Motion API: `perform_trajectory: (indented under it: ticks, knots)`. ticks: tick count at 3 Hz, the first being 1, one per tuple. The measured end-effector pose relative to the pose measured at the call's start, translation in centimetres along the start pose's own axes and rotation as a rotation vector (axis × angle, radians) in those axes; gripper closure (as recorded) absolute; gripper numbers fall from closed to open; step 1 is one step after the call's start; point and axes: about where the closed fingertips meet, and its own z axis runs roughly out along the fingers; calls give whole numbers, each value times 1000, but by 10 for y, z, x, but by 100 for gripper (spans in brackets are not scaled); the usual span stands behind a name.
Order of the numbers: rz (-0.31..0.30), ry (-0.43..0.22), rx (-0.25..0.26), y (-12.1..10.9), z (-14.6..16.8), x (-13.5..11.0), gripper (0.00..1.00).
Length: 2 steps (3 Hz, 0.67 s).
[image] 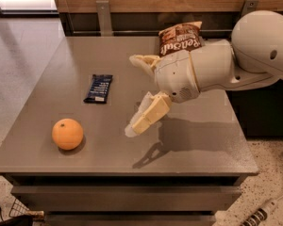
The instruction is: Pick orange
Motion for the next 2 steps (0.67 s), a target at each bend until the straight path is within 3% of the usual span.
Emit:
perform_trajectory:
  ticks: [1,2]
  knots:
    - [0,0,0,0,0,0,0]
    - [24,-11,-42,5,31,6,0]
